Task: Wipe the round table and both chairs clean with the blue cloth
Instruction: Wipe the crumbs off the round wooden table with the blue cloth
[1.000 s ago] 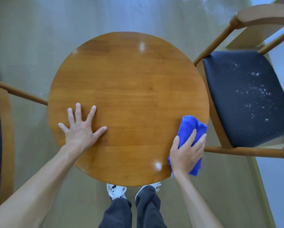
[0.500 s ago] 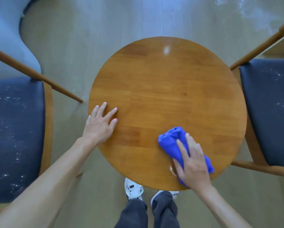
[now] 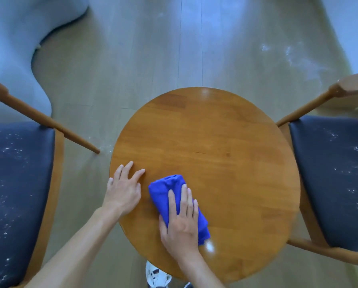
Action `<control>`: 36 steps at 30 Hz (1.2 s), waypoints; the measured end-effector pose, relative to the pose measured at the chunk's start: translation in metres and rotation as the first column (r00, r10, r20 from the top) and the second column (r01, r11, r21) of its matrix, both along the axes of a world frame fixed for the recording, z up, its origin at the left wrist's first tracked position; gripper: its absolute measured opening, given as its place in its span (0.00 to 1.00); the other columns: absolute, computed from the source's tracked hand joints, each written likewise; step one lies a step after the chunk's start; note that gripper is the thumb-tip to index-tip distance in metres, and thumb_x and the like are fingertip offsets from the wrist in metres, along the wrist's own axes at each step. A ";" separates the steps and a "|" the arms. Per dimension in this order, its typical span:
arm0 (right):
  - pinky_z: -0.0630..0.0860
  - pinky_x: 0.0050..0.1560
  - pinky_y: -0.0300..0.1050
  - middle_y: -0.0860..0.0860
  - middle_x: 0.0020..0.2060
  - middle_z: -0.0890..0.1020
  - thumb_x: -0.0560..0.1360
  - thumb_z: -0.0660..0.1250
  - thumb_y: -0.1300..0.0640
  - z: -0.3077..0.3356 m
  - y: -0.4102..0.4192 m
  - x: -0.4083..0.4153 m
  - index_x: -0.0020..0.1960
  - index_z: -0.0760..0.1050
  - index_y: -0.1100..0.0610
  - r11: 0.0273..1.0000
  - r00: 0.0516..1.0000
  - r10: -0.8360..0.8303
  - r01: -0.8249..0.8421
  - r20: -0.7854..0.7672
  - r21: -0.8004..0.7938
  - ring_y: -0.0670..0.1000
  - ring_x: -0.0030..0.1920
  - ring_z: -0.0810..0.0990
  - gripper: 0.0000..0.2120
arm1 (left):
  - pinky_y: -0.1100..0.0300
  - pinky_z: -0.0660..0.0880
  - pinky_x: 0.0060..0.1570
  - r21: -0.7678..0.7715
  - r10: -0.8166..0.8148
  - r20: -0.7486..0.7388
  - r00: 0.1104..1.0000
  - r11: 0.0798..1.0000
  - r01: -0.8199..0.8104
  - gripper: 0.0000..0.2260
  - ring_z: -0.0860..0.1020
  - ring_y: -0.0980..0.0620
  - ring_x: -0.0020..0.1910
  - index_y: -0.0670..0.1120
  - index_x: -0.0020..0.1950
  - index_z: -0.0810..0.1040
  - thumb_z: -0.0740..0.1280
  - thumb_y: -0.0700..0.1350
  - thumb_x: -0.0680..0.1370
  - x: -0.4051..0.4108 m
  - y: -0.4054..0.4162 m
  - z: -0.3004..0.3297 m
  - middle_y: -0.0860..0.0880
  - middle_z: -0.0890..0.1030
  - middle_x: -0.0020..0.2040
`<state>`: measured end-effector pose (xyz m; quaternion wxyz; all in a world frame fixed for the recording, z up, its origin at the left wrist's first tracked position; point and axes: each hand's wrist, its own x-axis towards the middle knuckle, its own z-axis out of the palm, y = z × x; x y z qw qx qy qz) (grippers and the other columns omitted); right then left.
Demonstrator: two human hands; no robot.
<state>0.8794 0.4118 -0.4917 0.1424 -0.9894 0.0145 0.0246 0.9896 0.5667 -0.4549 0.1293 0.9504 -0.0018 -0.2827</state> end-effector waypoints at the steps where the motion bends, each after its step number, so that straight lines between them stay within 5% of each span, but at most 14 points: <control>1: 0.64 0.67 0.62 0.63 0.73 0.62 0.71 0.65 0.50 -0.002 -0.014 -0.006 0.72 0.69 0.57 0.992 0.992 0.126 -0.126 0.016 0.015 0.62 0.74 0.62 0.30 | 0.44 0.52 0.74 0.025 -0.004 0.006 1.000 1.000 0.004 0.22 0.43 0.50 0.78 0.59 0.76 0.58 0.54 0.49 0.82 0.000 -0.002 0.000 0.52 0.47 0.79; 4: 0.66 0.67 0.61 0.61 0.73 0.64 0.71 0.65 0.54 -0.003 -0.089 -0.001 0.70 0.71 0.56 0.970 0.969 0.245 -0.244 0.042 -0.014 0.60 0.73 0.63 0.27 | 0.39 0.51 0.73 0.088 -0.077 0.032 0.996 0.993 0.074 0.27 0.38 0.47 0.77 0.61 0.78 0.49 0.55 0.57 0.81 0.008 -0.014 0.000 0.51 0.40 0.79; 7: 0.67 0.67 0.62 0.63 0.72 0.64 0.74 0.58 0.51 0.006 -0.176 0.037 0.69 0.71 0.61 0.992 0.993 -0.109 0.112 0.044 -0.052 0.63 0.70 0.68 0.26 | 0.36 0.52 0.72 0.150 -0.136 0.072 0.988 0.981 0.124 0.36 0.35 0.43 0.77 0.62 0.76 0.36 0.53 0.69 0.76 0.032 -0.039 -0.003 0.49 0.35 0.78; 11: 0.65 0.68 0.65 0.67 0.72 0.61 0.77 0.65 0.55 0.013 -0.256 0.080 0.72 0.65 0.63 0.846 0.848 -0.526 0.529 0.070 -0.060 0.68 0.69 0.65 0.27 | 0.31 0.52 0.69 0.171 -0.108 0.061 0.992 0.981 0.096 0.47 0.35 0.41 0.76 0.62 0.73 0.28 0.56 0.76 0.68 0.062 -0.074 -0.008 0.49 0.31 0.77; 15: 0.55 0.72 0.61 0.65 0.75 0.54 0.76 0.64 0.54 0.012 -0.270 0.140 0.76 0.58 0.58 0.636 0.636 -0.771 0.770 0.008 0.054 0.64 0.74 0.56 0.31 | 0.31 0.53 0.69 0.216 -0.075 -0.018 0.997 0.973 0.077 0.50 0.34 0.40 0.76 0.63 0.75 0.31 0.58 0.78 0.65 0.070 -0.084 -0.021 0.50 0.29 0.76; 18: 0.52 0.72 0.58 0.62 0.76 0.53 0.74 0.64 0.55 0.012 -0.268 0.194 0.74 0.61 0.56 0.581 0.589 -0.808 0.802 -0.019 0.141 0.63 0.74 0.55 0.30 | 0.32 0.54 0.69 0.234 -0.087 -0.017 0.996 0.968 0.088 0.51 0.34 0.41 0.76 0.63 0.74 0.30 0.57 0.79 0.64 0.070 -0.089 -0.026 0.50 0.28 0.75; 24: 0.52 0.72 0.59 0.60 0.76 0.53 0.75 0.63 0.43 0.005 -0.195 0.287 0.73 0.62 0.53 0.873 0.882 -0.470 0.472 -0.044 0.122 0.60 0.75 0.53 0.30 | 0.32 0.54 0.69 0.265 -0.100 -0.039 0.994 0.958 0.107 0.51 0.33 0.40 0.75 0.61 0.68 0.23 0.56 0.79 0.64 0.067 -0.091 -0.024 0.48 0.27 0.75; 28: 0.48 0.73 0.60 0.59 0.77 0.46 0.78 0.58 0.41 -0.001 -0.101 0.325 0.76 0.55 0.51 0.992 0.991 -0.100 0.107 -0.090 0.074 0.59 0.76 0.47 0.31 | 0.34 0.55 0.69 0.288 -0.090 -0.037 0.995 0.953 0.097 0.51 0.33 0.41 0.75 0.61 0.67 0.22 0.55 0.79 0.64 0.063 -0.088 -0.026 0.48 0.26 0.75; 32: 0.50 0.73 0.58 0.56 0.78 0.50 0.78 0.60 0.44 -0.002 -0.045 0.326 0.76 0.58 0.48 0.907 0.903 0.422 -0.421 -0.076 0.027 0.58 0.76 0.52 0.28 | 0.35 0.55 0.69 0.277 -0.059 -0.023 0.998 0.959 0.063 0.51 0.32 0.42 0.75 0.62 0.66 0.22 0.56 0.80 0.63 0.065 -0.089 -0.027 0.50 0.27 0.75; 36: 0.54 0.72 0.54 0.55 0.77 0.57 0.77 0.62 0.47 -0.003 -0.102 0.333 0.73 0.65 0.50 0.897 0.899 0.437 -0.438 0.033 0.057 0.56 0.75 0.58 0.25 | 0.35 0.55 0.70 0.264 -0.056 -0.018 0.998 0.963 0.059 0.51 0.33 0.43 0.75 0.64 0.67 0.23 0.56 0.80 0.62 0.071 -0.094 -0.025 0.51 0.26 0.74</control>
